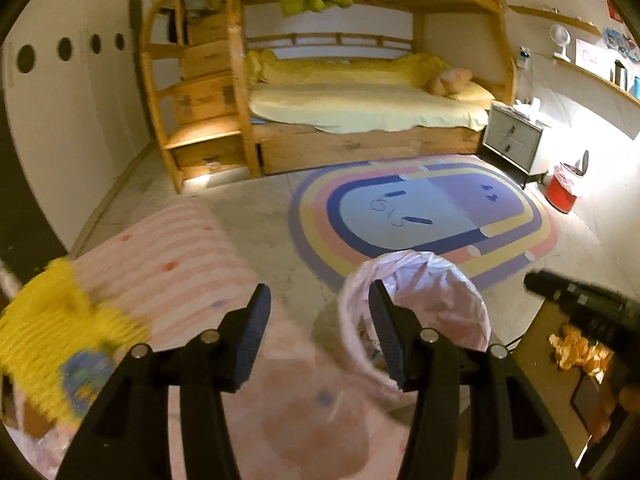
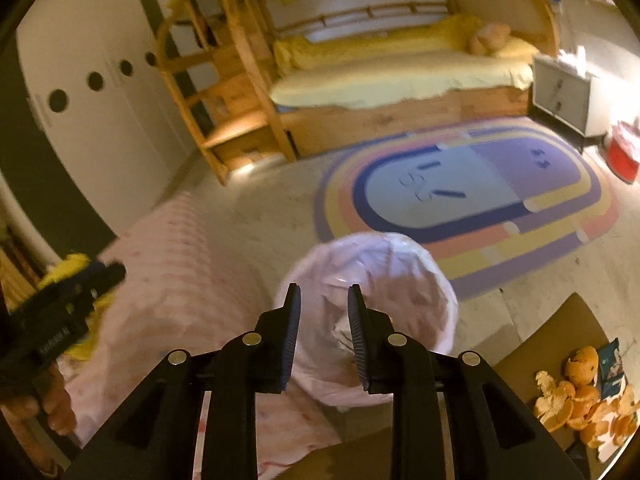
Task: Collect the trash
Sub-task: 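Move both tools back over the table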
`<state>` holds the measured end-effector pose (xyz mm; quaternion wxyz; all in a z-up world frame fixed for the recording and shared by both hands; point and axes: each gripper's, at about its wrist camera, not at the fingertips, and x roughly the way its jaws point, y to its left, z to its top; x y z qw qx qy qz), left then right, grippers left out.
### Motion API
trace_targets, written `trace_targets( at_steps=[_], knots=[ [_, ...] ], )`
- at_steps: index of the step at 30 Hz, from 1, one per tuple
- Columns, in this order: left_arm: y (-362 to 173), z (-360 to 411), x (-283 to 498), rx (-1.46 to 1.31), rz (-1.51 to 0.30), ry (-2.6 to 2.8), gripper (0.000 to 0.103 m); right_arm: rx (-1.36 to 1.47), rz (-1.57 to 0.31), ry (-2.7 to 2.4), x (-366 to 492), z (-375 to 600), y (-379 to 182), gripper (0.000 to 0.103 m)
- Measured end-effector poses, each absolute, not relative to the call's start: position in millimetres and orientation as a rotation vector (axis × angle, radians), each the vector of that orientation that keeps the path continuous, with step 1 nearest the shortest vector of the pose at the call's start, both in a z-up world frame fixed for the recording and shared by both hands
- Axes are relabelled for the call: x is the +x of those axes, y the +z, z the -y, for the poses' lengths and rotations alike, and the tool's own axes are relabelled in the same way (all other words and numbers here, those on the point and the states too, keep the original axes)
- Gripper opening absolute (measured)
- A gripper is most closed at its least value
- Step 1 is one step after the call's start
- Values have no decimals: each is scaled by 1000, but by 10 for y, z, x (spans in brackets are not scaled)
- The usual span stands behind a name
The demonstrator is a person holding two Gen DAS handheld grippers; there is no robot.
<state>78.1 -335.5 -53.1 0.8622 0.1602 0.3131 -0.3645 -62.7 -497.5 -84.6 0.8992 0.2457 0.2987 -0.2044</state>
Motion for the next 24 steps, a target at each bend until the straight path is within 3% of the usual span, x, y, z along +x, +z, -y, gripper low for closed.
trace_targets(
  at_steps=[10,20,21,23,24],
  knots=[
    [-278,2065,386,303,-634,-551,53,355,-632,-190,-458,3897,-382,25],
    [-264,1085,499,215,-675,-348,50,187,-704,-94,26,3080,-343,27],
    [-290,982,543,207,-682,-321,50,180,-707,-88,64,3023,-356,29],
    [-331,813,584,199,-687,-287,51,169,-714,-79,172,2881,-396,50],
    [-357,730,626,193,-689,-260,52,159,-718,-79,240,2813,-421,55]
  ],
)
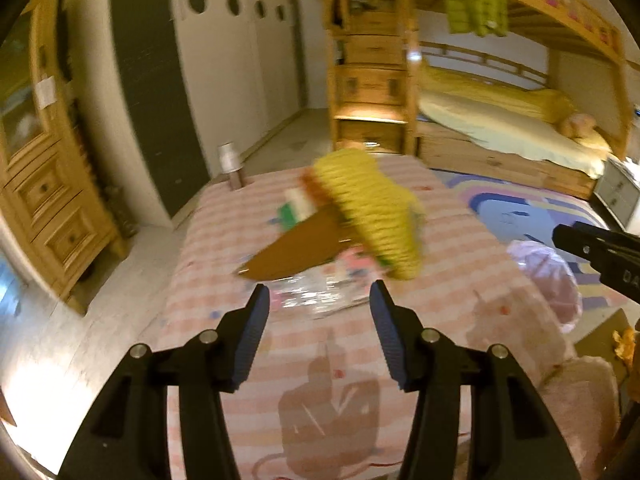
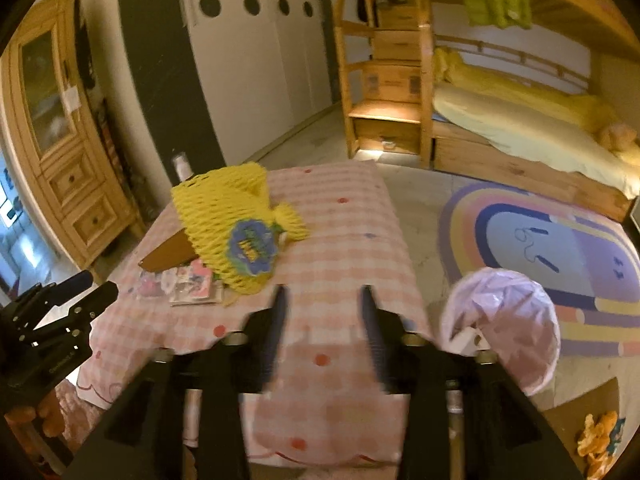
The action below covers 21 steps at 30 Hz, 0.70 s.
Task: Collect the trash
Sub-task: 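Move both tools back over the table, then grasp the yellow foam fruit net with the right tool and lift it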
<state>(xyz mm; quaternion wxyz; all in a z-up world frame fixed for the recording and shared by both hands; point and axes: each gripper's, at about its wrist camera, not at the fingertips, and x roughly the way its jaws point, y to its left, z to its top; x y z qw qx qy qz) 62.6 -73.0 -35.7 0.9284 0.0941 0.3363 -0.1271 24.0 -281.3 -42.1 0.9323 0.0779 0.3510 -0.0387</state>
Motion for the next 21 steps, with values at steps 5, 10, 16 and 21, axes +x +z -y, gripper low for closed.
trace_targets(
  at_steps=[5,10,16,21],
  knots=[
    [-458,380,866,149,-721,-177,60,87,-724,-30,569,2460,-513,61],
    [-515,229,1057,122,-736,-150,60,38,-734,14,788,2229,-590,61],
    [-628,168,1167,112,-753,-144,60,-27,-739,51,1002,1972,-653,61],
    [-661,87,1282,89,-759,-134,63,-102,-732,29,1280,1769,-743,78]
  ],
)
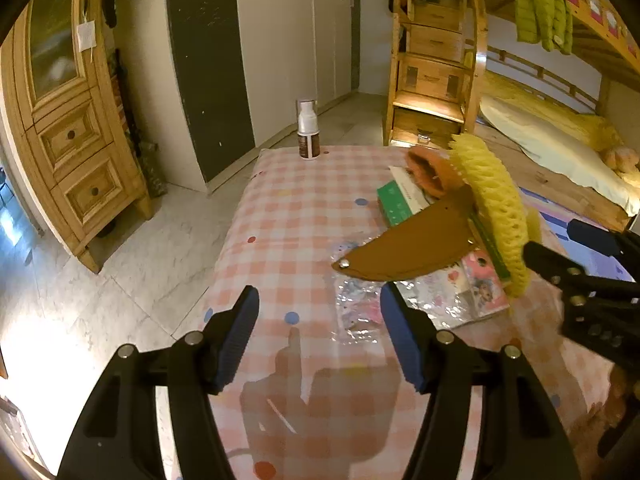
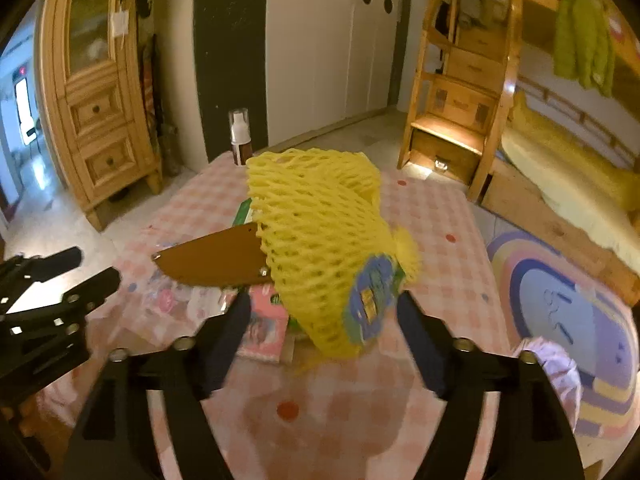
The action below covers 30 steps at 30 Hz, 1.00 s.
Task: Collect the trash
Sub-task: 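Grasp the yellow foam fruit net with the right tool and lift it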
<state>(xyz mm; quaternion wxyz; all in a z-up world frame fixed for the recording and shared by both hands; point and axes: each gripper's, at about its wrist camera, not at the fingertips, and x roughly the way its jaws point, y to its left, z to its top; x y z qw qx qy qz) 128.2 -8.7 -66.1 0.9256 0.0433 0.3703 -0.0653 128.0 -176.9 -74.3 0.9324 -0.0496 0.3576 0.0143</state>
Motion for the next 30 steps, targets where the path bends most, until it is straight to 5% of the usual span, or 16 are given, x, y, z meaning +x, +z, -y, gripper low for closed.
trace_targets(
  at_steps=[6,9,14,30],
  knots=[
    [-683,45,1368,82,-762,-137,68,-179,-769,-51,1582,1645,-919,79],
    [-699,52,1378,93,-765,-141,68,-174,-763,-75,1566,1700,-905,68],
    [-730,77,1375,108,-771,-152,69,-124,-734,-95,1381,1942,-748,18],
    [-826,292,1755,170,-777,-267,69,93,-690,-132,887,2561,-625,14]
  ],
)
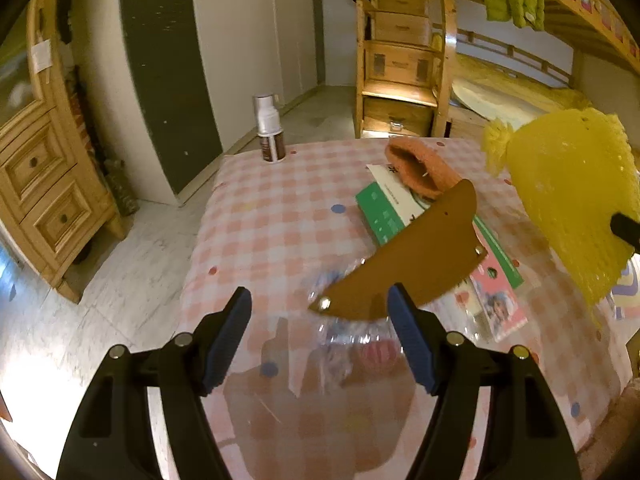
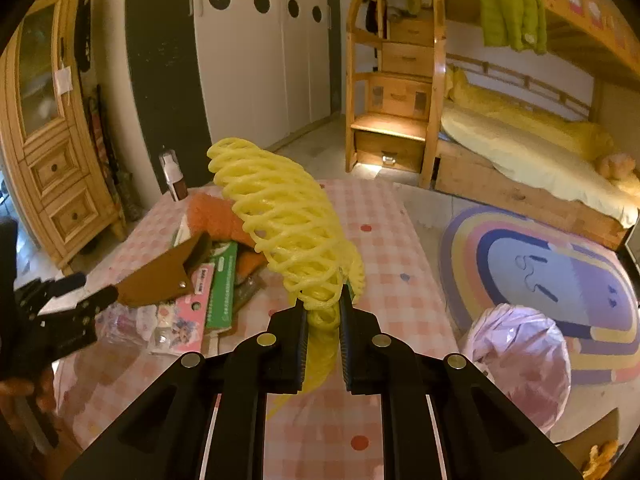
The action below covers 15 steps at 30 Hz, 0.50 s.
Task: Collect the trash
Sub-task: 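Grasp the yellow foam fruit net with the right tool and lift it, then grasp the brown leather sheath with the left tool while the right tool holds the foam net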
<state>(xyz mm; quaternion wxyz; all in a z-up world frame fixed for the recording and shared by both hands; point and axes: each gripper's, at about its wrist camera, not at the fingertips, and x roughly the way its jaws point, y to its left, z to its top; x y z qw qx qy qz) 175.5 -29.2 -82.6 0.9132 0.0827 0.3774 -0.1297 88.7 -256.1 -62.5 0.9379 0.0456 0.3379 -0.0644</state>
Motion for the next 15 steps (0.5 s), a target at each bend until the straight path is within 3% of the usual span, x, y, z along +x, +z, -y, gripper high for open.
trace_targets(
  at_steps=[15],
  knots=[
    [-971,656,1997,202,-846,-542,71,94,-721,-87,892,2542,-682,15]
  ],
)
